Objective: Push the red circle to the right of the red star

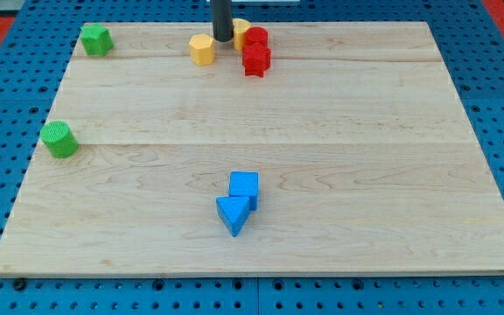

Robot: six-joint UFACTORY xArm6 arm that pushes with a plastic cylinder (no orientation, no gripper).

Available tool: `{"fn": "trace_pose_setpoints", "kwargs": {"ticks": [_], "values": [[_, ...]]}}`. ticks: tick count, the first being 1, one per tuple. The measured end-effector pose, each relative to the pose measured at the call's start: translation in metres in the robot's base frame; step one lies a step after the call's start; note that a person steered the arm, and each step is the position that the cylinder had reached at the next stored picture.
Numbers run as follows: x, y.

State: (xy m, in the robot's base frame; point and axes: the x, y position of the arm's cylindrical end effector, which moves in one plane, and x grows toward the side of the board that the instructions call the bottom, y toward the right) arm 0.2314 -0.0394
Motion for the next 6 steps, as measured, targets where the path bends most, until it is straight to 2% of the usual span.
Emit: {"fn": "trace_pose_setpoints", "kwargs": {"ticks": [2, 3, 4, 5, 6], "values": [[0.020, 0.092], [0.069, 0.097], [0.067, 0.085], [0.060, 0.164], [-0.002, 0.233]]}}
